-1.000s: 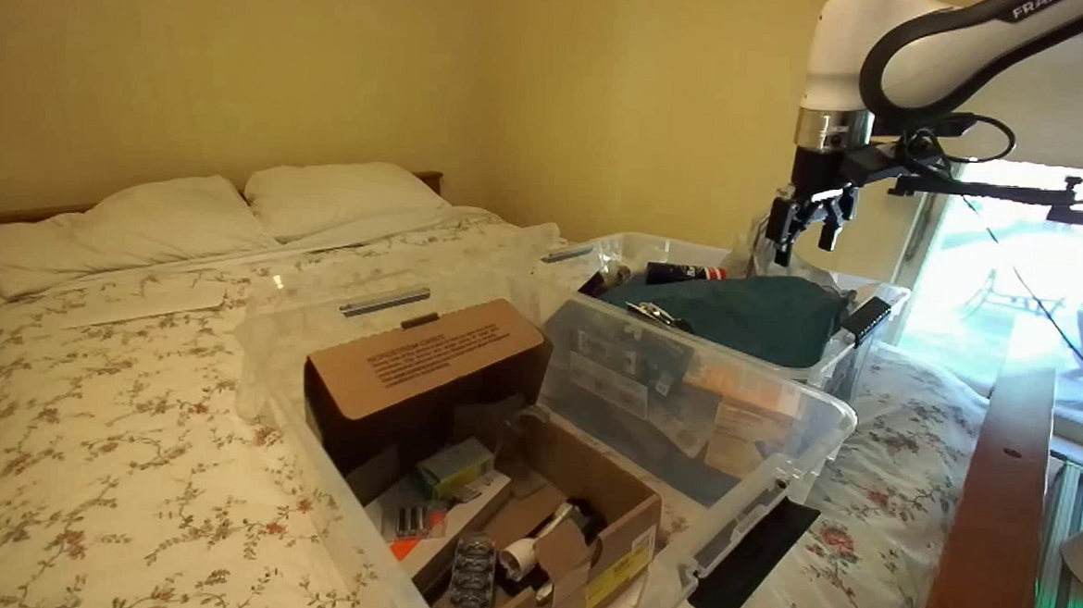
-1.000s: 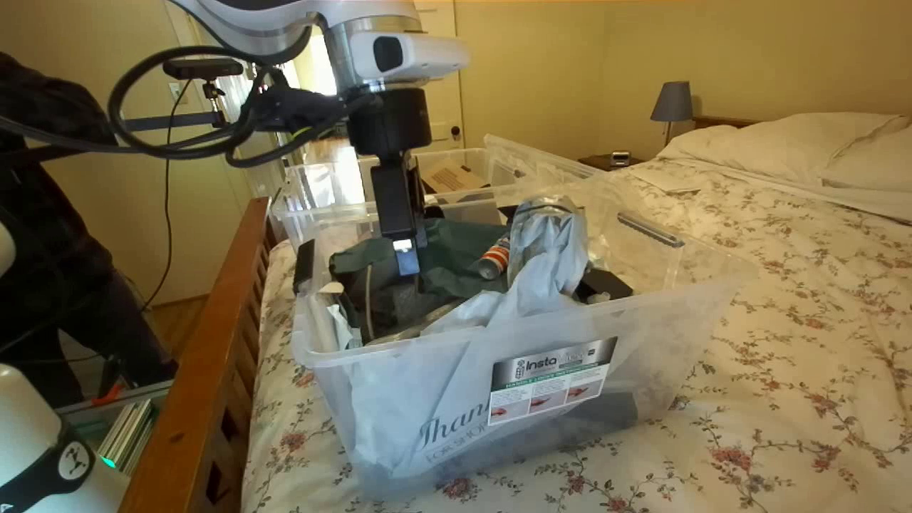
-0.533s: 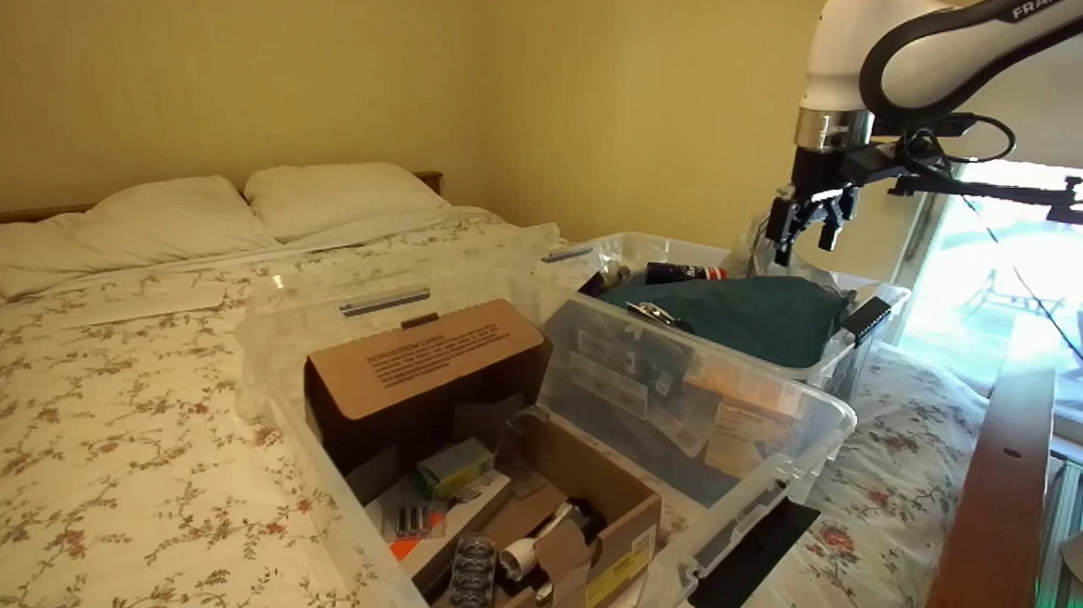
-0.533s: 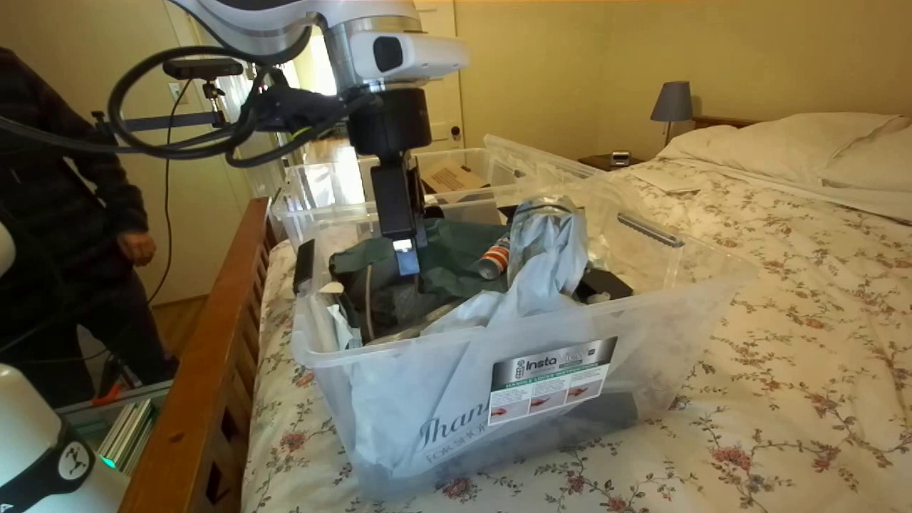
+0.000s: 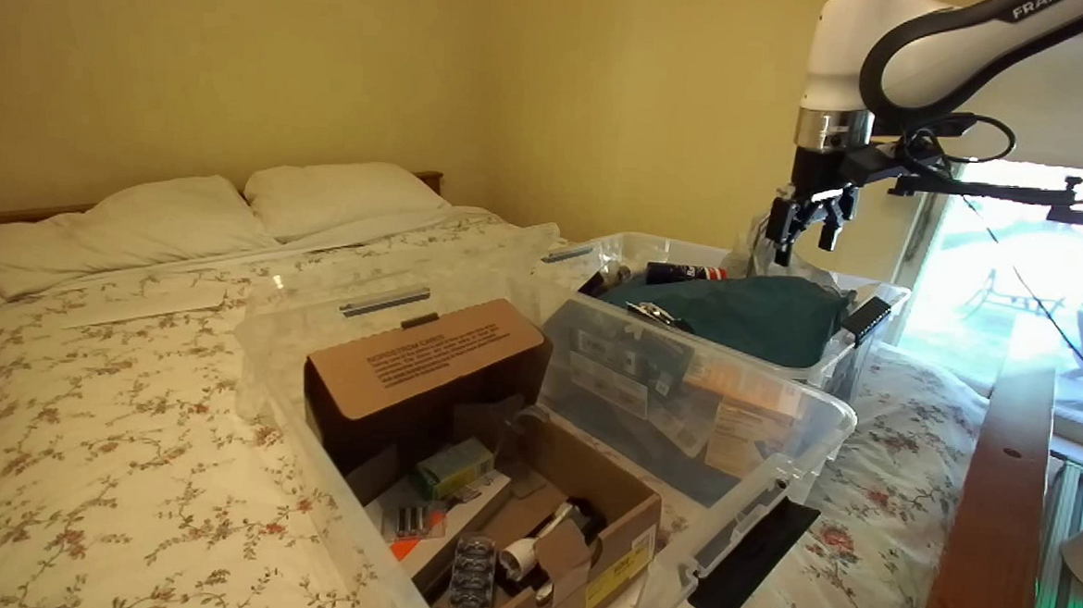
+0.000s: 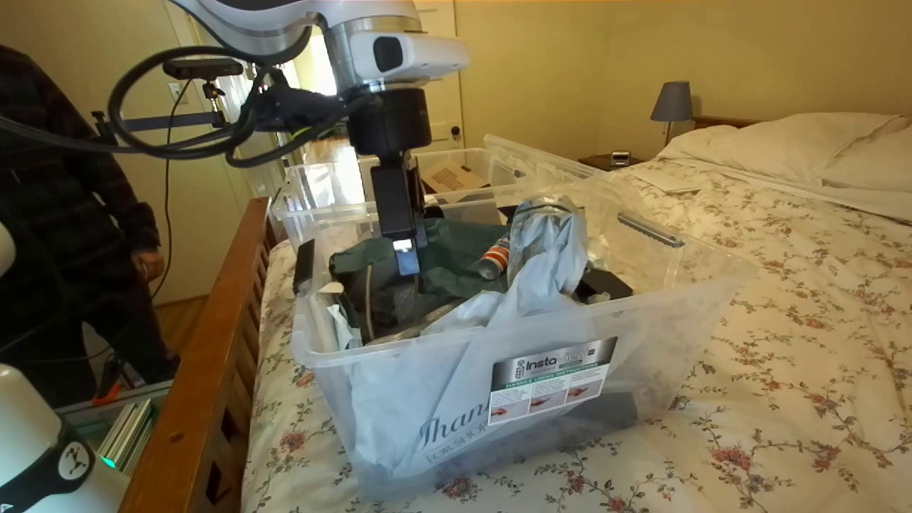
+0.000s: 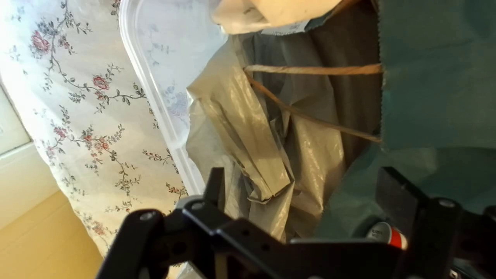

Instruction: Remove the clear cup from the brown box and put it in the container on the right.

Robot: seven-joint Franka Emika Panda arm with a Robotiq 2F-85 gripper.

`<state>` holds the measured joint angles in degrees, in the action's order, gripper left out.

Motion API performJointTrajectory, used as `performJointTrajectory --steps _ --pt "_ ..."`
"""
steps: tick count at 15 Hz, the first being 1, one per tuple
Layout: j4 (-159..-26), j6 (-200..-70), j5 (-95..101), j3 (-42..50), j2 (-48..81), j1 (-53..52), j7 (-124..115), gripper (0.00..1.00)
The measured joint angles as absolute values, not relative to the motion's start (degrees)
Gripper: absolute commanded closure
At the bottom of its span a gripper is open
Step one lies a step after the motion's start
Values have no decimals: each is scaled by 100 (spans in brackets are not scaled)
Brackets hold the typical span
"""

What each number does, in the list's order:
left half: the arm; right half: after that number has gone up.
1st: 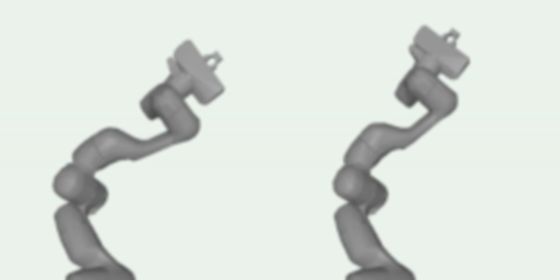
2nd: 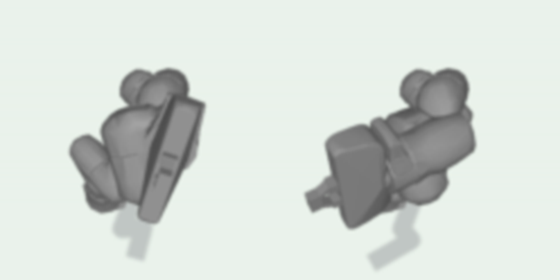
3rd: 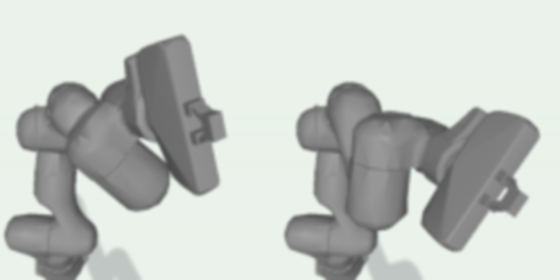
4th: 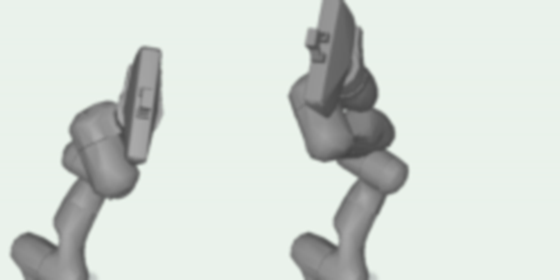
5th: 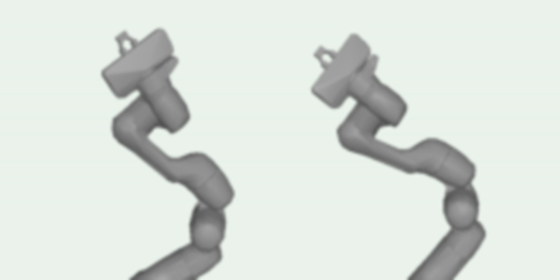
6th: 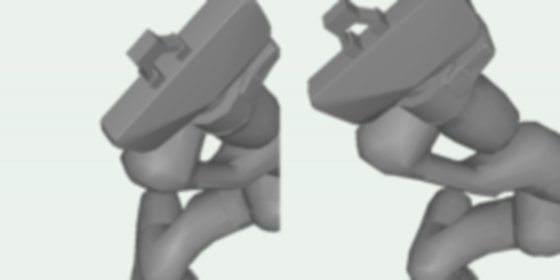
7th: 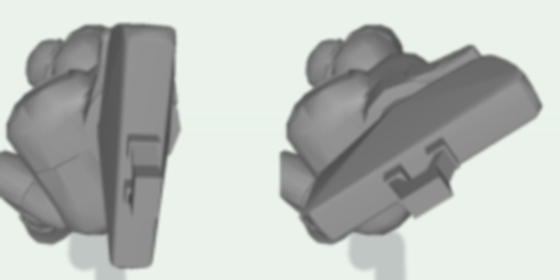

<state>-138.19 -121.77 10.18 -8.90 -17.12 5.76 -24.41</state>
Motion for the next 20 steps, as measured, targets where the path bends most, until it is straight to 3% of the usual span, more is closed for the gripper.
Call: performJointTrajectory --steps 12,20 --pt "-13818 -12179 905 -883 -1681 295 -2390 0" --pt "-13241 -12519 684 -1967 -1509 -904 -3126 0"
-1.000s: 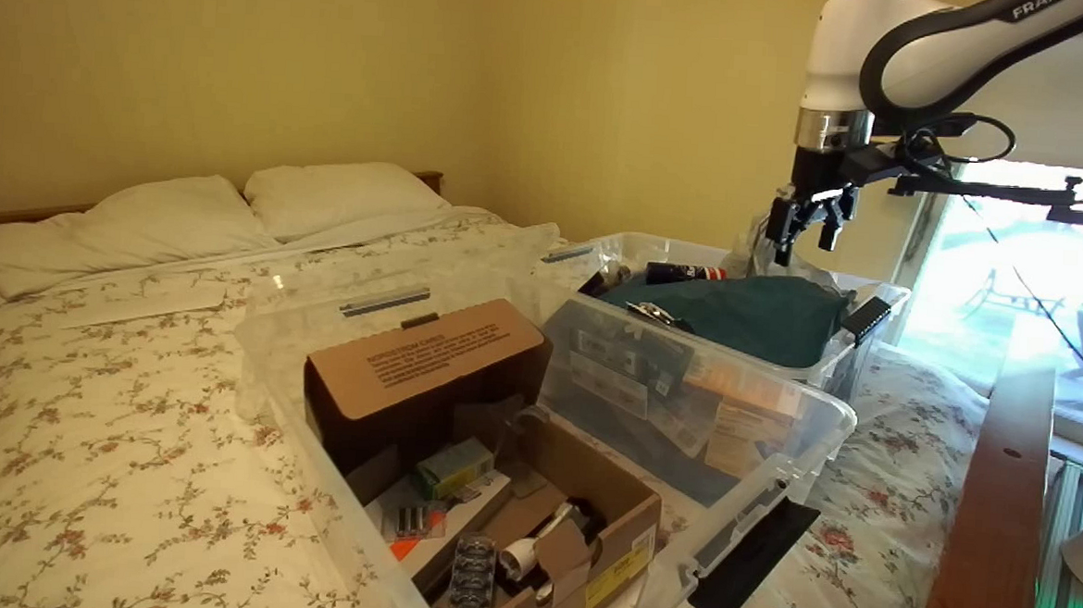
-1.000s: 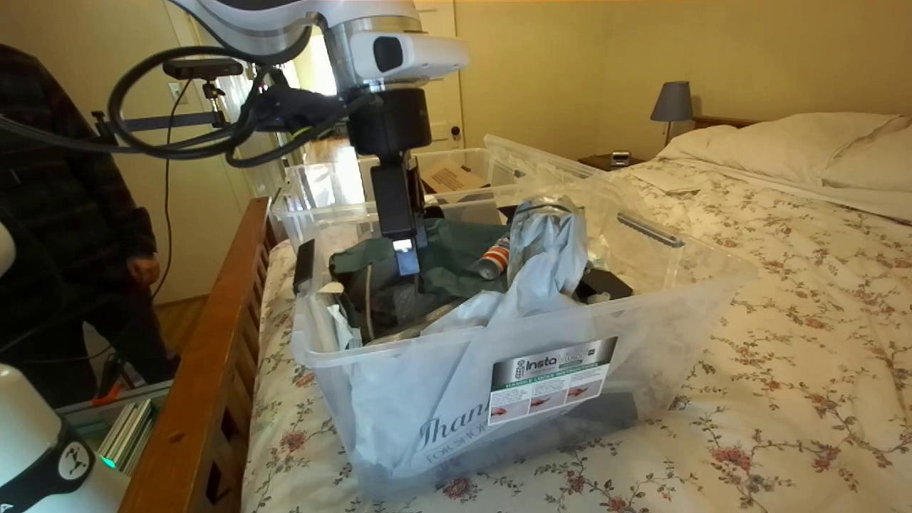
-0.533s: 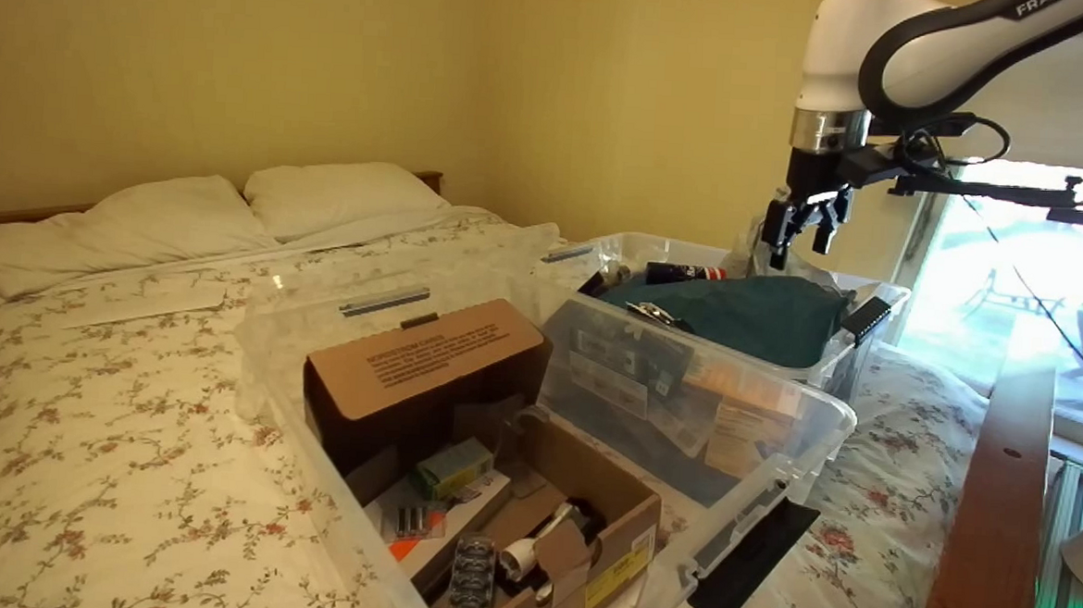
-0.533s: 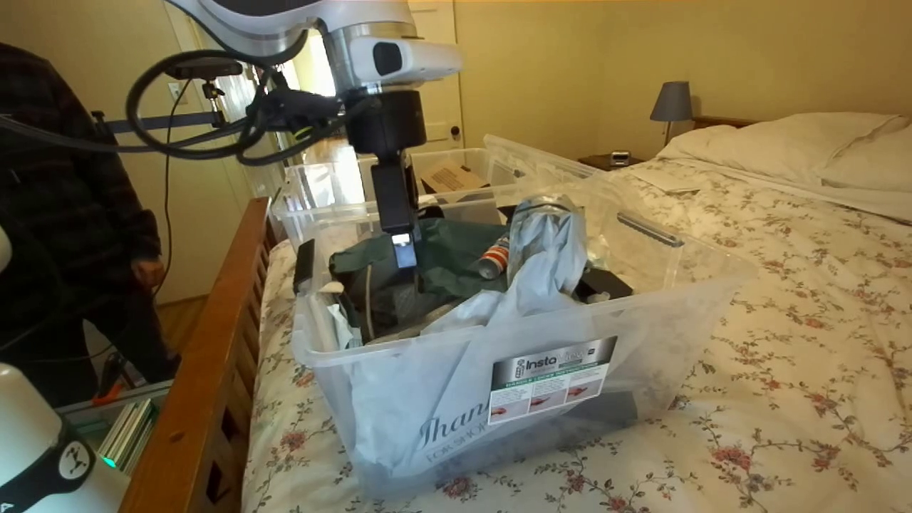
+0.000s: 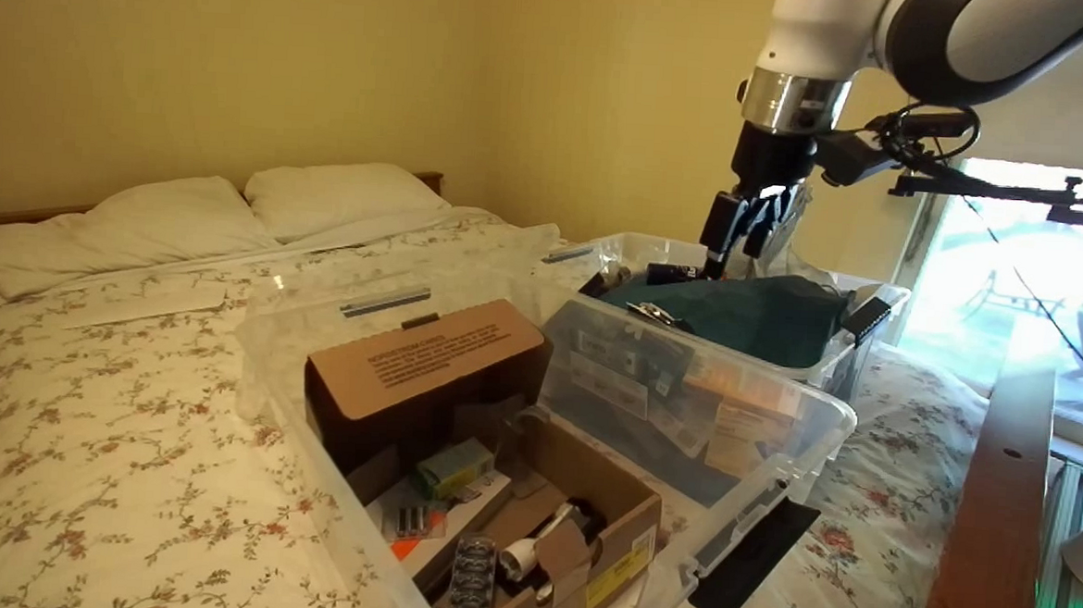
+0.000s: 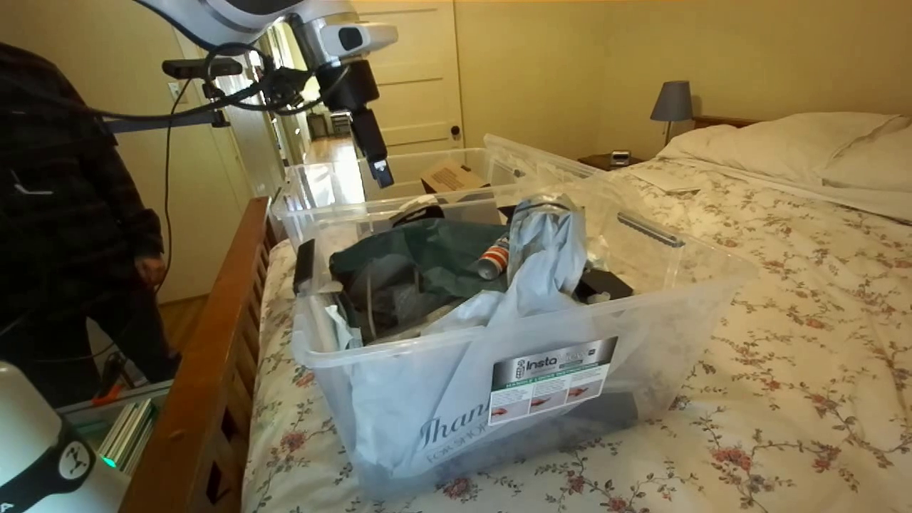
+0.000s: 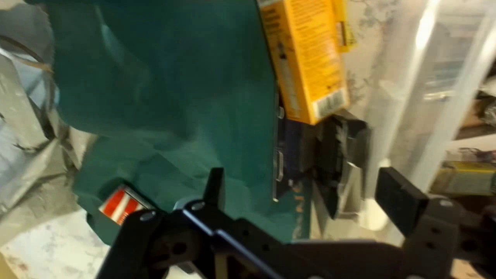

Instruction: Remove the clear cup from the brown box and put it in the container on the right.

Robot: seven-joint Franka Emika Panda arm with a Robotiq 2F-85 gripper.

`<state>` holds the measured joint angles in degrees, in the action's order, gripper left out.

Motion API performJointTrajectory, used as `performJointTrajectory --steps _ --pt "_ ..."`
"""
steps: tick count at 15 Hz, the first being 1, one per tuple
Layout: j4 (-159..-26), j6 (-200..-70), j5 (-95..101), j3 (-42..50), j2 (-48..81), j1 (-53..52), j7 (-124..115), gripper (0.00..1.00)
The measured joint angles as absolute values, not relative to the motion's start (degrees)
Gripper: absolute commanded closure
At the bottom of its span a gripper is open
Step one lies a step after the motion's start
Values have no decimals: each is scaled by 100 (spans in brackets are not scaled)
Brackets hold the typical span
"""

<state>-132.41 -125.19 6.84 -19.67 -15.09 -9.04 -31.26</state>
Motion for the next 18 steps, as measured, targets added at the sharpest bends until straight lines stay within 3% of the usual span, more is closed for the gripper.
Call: performJointTrajectory --steps 7,18 --pt "-12472 -12610 1090 -2859 -715 -1415 -4036 0" --pt "-11973 -13203 1179 -2790 156 -1923 -4698 0"
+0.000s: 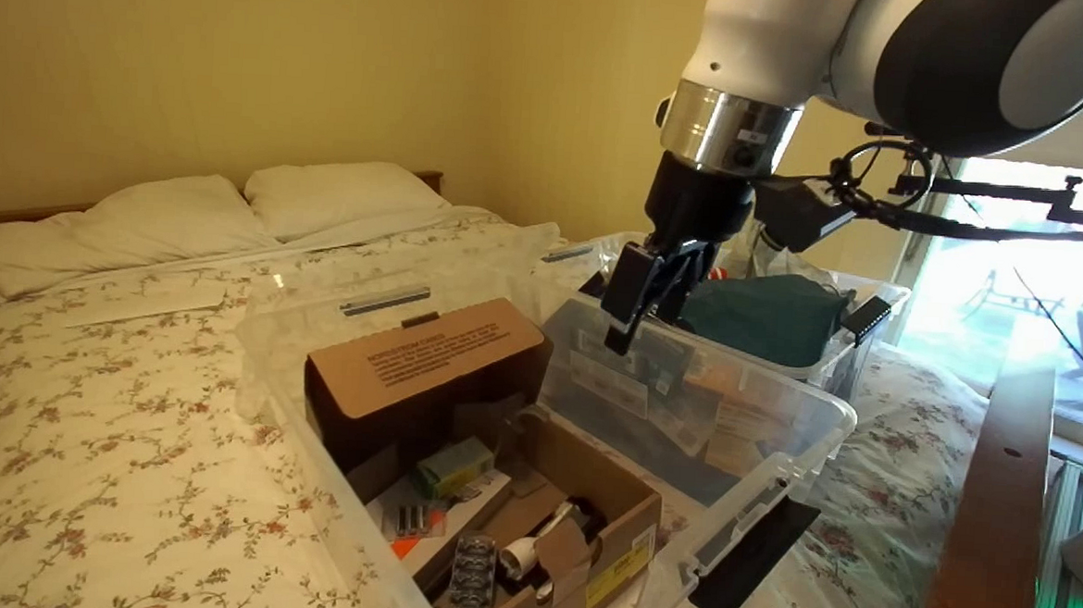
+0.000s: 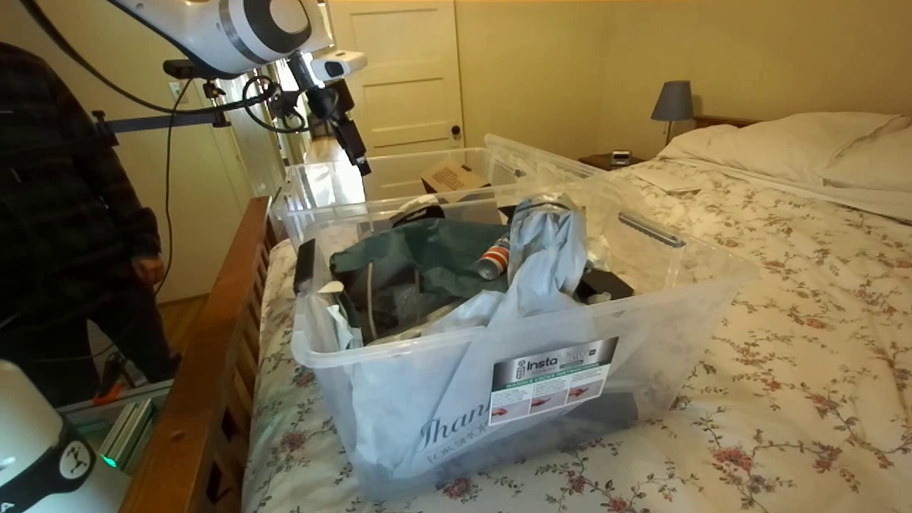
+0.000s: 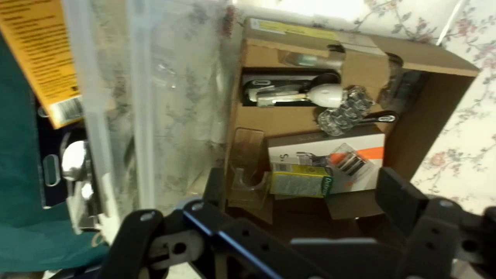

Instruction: Remove the clear cup from the brown box and put it in the container on the right.

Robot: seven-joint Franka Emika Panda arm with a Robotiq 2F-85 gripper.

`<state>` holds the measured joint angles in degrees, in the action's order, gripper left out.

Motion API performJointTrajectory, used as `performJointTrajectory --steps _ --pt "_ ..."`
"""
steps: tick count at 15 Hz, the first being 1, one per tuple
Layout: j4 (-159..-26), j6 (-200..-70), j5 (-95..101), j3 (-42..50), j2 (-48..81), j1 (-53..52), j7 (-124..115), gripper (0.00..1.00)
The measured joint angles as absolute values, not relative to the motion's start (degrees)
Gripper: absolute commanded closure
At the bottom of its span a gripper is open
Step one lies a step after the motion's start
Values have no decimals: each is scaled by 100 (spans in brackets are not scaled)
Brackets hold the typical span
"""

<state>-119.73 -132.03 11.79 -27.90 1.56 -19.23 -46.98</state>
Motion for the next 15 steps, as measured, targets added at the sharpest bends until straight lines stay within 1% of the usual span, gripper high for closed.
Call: performJointTrajectory --steps 3,6,9,11,15 --pt "-11531 -13417 1868 -2721 707 -2339 -5595 0" --pt "-11167 -13360 3273 -2000 1121 -3113 -6736 0" --pt "-10591 -12631 4399 -1637 1747 -3537 -7398 0" --pt "-10163 -12046 4562 -1599 2263 -3711 -7449 0" --pt "-10053 -11999 4561 -1589 2436 -3746 -7448 0"
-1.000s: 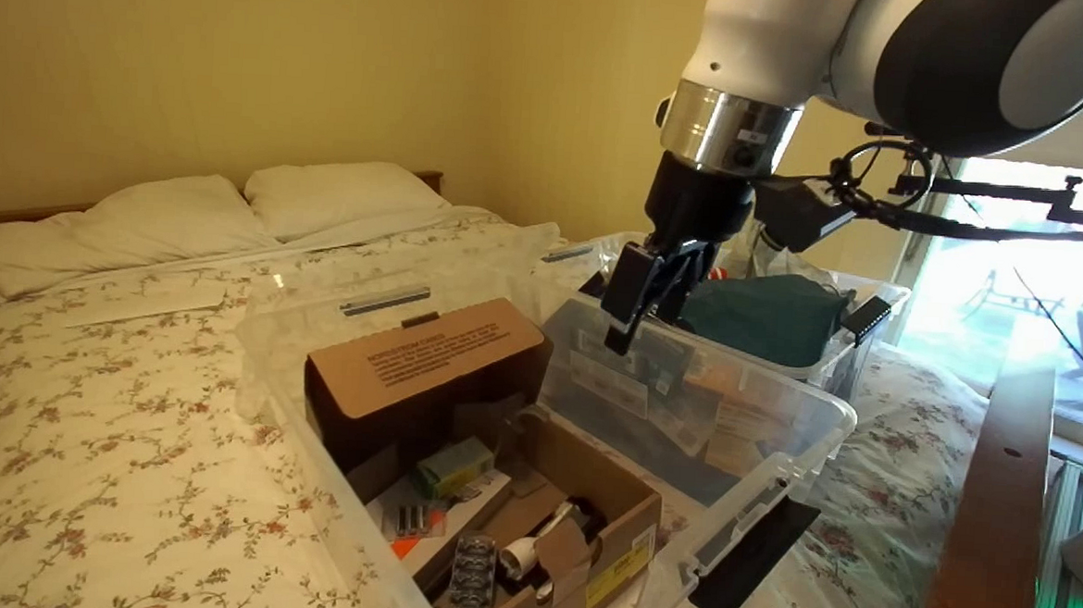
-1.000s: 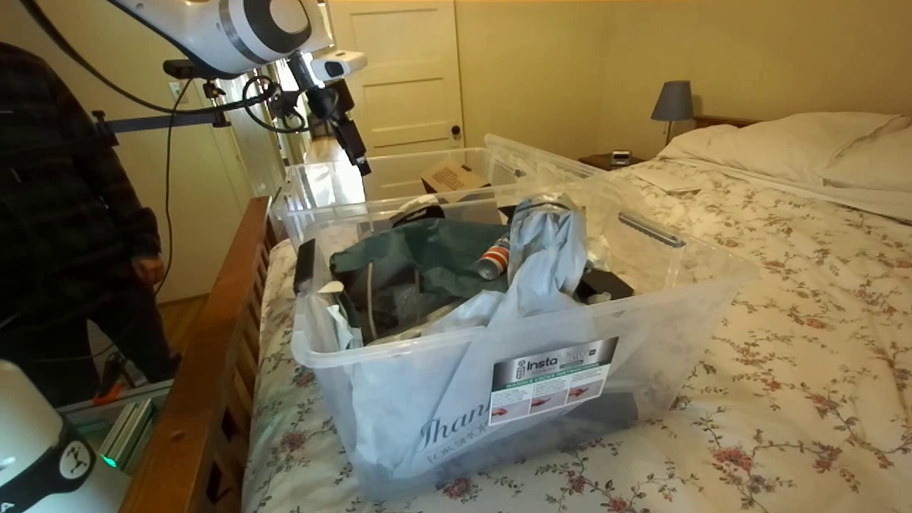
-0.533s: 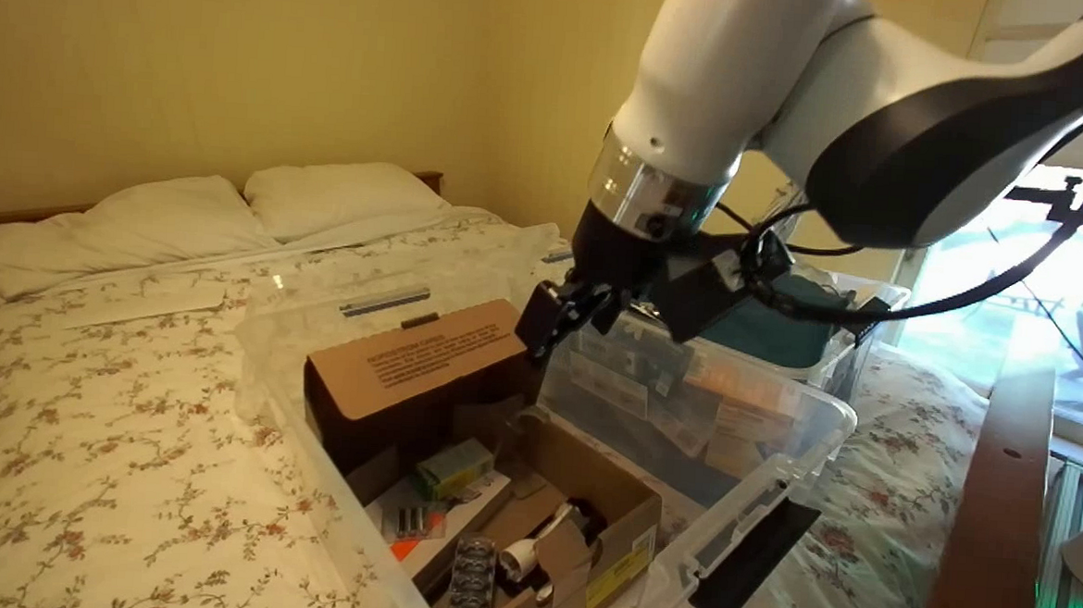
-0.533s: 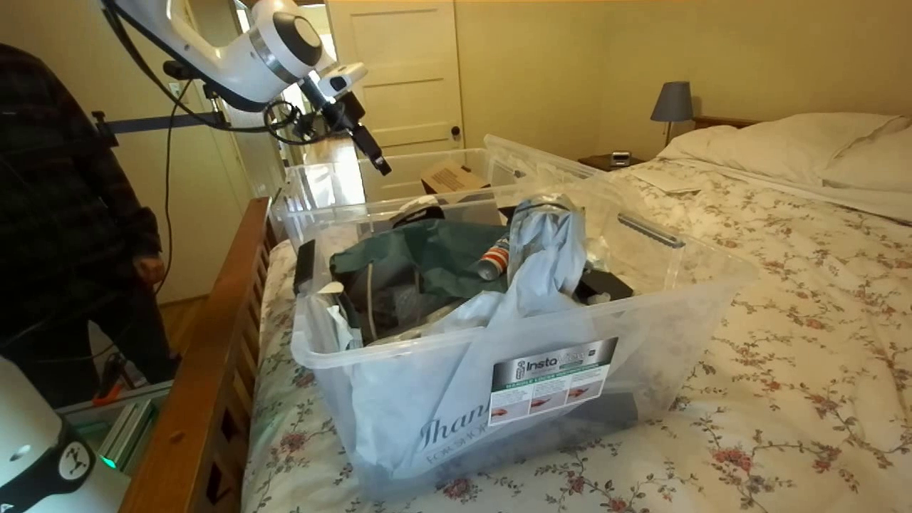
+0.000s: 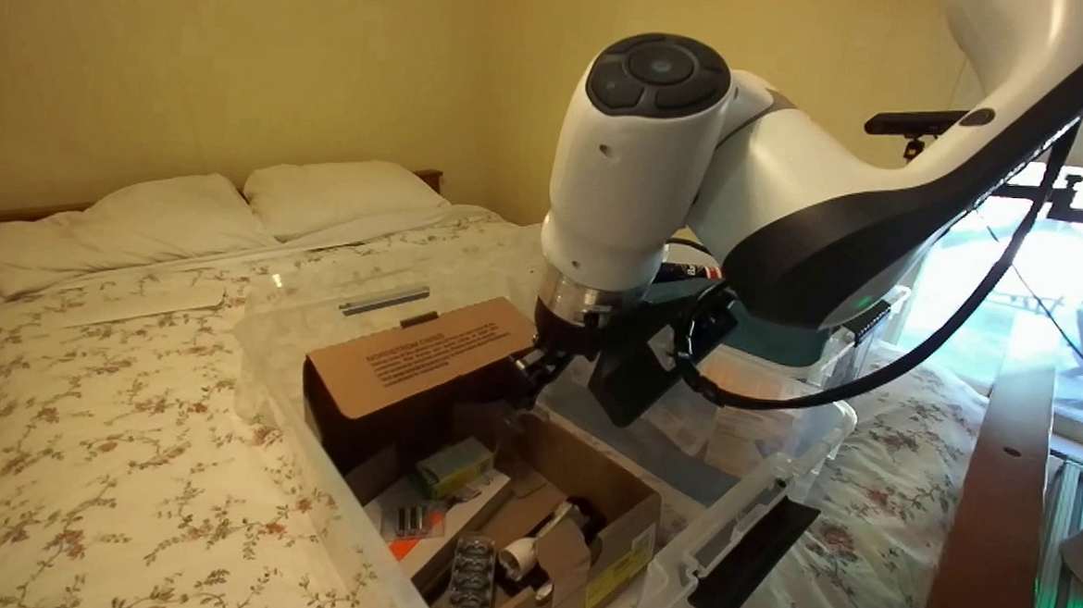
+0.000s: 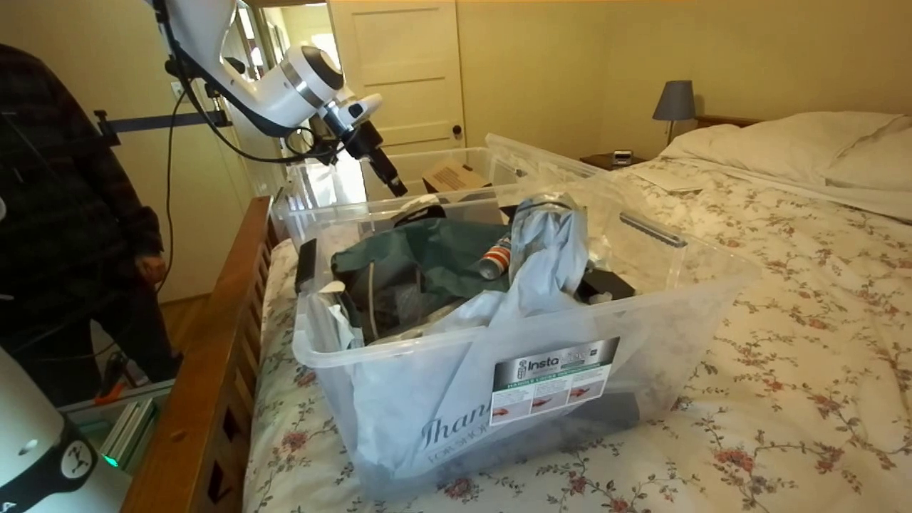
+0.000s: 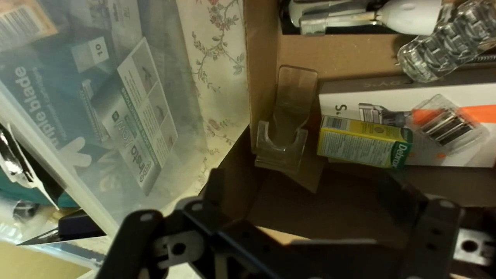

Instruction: Remove the clear cup from the brown box and put it in the container on the right.

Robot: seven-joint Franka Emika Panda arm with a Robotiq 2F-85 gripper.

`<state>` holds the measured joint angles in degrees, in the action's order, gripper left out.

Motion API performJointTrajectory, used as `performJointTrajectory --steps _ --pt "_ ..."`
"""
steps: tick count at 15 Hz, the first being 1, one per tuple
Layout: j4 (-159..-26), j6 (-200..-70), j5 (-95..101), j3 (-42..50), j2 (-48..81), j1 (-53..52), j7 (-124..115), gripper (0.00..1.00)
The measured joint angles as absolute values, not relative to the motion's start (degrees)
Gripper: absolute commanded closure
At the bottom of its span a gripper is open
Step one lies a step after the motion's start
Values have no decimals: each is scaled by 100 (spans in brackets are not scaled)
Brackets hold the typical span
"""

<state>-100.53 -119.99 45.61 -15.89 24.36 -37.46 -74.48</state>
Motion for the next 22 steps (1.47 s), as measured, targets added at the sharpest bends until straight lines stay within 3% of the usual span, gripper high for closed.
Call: performJointTrajectory --steps 9,22 --pt "-9594 -11950 3463 -1405 3214 -3696 -7175 0" --pt "-8909 -12549 3423 -647 3803 -3850 -6795 0"
